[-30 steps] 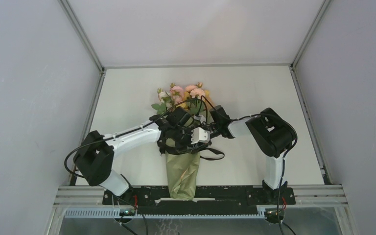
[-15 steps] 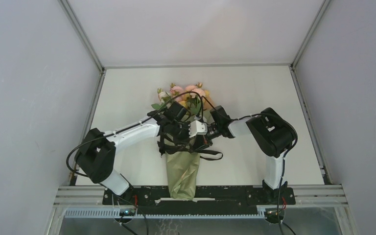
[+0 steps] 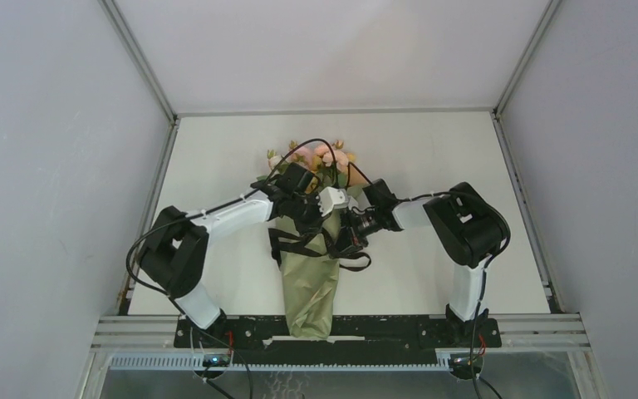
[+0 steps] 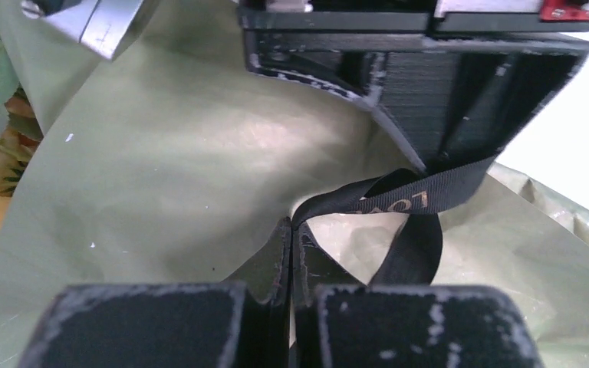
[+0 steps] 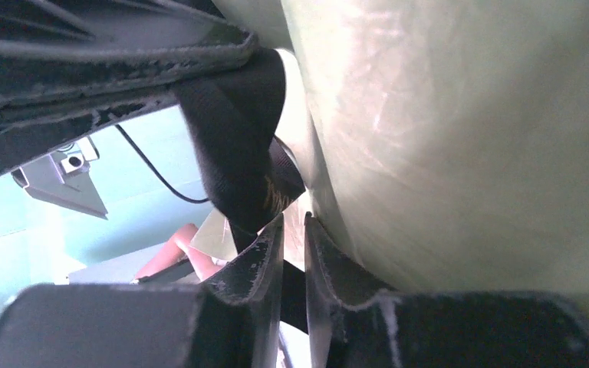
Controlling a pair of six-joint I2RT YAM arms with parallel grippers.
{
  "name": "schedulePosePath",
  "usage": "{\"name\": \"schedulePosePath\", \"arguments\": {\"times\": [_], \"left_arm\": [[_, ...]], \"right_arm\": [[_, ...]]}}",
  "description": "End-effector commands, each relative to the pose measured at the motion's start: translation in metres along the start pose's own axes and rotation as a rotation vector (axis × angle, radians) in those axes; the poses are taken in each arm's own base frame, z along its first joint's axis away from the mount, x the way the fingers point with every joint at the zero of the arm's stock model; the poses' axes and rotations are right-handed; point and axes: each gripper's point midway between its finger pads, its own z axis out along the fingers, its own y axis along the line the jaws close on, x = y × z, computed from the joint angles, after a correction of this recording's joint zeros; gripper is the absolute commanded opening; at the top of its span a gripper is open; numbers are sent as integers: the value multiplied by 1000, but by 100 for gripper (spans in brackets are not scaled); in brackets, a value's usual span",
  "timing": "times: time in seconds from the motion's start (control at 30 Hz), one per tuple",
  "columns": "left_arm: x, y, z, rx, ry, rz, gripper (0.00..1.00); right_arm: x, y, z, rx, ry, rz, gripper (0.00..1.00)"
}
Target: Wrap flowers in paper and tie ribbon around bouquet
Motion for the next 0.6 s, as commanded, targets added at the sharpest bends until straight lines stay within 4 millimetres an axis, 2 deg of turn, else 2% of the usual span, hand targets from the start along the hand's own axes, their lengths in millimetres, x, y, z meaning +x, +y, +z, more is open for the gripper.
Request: {"name": "schedulePosePath", "arguments": {"times": [0.0,0.17,0.3,0.37,0.5,0.57], "left_arm": [[-14,16,4,-43,-15,-41,0],[-1,15,9,-50,24,-97,0],[1,13,12,-42,29,-121,0],[2,14,13,-42,32,-129,0],[2,10,12,-25,28,-139,0],[1,8,12,-17,25,-140,0]], "right_arm": [[-8,13,-11,14,-48,-54,25],[-19,4,-30,112,-133,-2,28],[-29,-9,-53,276,-245,23,30],[-33,-5,-63,308,-307,-2,31],[-44,26,-80,290,-450,-172,31],[-46,56,-88,242,-539,-332,31]]}}
